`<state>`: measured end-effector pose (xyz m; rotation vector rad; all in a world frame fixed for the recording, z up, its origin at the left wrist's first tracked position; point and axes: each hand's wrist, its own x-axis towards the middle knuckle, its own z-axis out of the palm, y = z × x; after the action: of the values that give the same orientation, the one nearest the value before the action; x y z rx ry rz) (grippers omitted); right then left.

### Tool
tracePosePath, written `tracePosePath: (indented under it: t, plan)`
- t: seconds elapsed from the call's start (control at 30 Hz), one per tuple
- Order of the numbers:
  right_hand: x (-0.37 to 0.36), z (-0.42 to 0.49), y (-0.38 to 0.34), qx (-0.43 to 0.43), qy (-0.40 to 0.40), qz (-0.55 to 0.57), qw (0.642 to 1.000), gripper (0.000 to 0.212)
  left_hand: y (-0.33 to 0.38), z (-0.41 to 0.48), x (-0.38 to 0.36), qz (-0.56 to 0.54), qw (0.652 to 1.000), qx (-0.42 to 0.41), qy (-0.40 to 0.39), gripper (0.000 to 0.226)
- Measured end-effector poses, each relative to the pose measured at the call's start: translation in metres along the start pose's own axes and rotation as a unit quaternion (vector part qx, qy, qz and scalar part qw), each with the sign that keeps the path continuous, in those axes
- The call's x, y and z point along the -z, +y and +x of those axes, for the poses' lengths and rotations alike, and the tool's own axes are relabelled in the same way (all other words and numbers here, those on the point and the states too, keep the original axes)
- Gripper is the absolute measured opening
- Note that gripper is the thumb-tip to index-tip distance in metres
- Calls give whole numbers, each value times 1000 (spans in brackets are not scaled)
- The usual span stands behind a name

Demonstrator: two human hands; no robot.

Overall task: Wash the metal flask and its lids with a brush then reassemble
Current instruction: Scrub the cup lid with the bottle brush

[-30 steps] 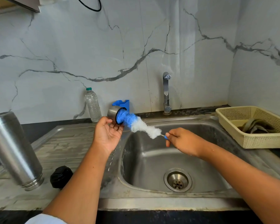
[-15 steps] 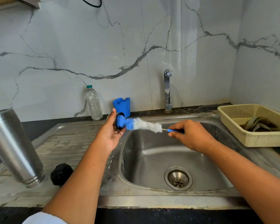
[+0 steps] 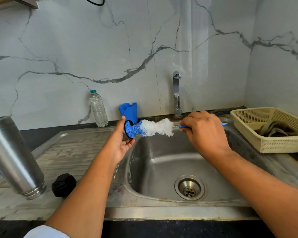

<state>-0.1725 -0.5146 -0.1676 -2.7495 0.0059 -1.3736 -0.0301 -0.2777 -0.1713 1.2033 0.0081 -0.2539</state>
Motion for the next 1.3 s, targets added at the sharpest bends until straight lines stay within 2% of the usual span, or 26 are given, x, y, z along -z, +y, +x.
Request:
tracePosePath:
  t: [0.1,0.2,0.3,0.4,0.47,0.53,0.57,0.63,0.77,0.8,0.87,0.93,1.1,1.2,1.3]
  plan:
    - [4,-1,0,18,-44,27,998,15,2,-2,-1,-23,1000,-5,-7,48]
    - [10,-3,-9,-47,-130,55,989,33,8,-4,-1,-93,995,-31,-16,47]
    - [10,-5,-13,-95,-231,97,963,40,8,-6,0,-102,992,-60,-38,47]
    - [8,-4,-11,-188,-340,231,892,42,6,-5,2,-105,989,-78,-72,41]
    - [9,-5,-13,-264,-396,338,812,47,6,-5,2,-120,984,-84,-104,33]
    - [12,-7,-14,-312,-413,412,750,47,6,-4,2,-142,978,-83,-126,27]
    - [12,-8,-14,-319,-409,428,740,47,6,-3,2,-152,976,-82,-129,25]
    - [11,-9,-15,-313,-388,430,753,47,6,0,2,-159,977,-78,-123,24]
    - [8,-8,-12,-237,-334,289,865,39,4,5,4,-106,991,-48,-68,22]
    - [7,-8,-10,-224,-319,257,884,35,4,5,4,-106,992,-39,-59,25]
    - [6,-8,-10,-212,-290,229,905,30,5,4,3,-129,989,-26,-60,43]
    - [8,-9,-14,-192,-280,208,917,25,6,3,0,-143,988,-28,-56,56]
    - [14,-8,-24,-143,-282,147,937,37,4,4,3,-155,986,-43,-34,43]
    - [14,-6,-19,-153,-291,180,927,45,5,6,8,-165,984,-48,-49,42]
    - [11,-8,-14,-174,-328,226,901,43,0,1,4,-106,988,-44,-102,44]
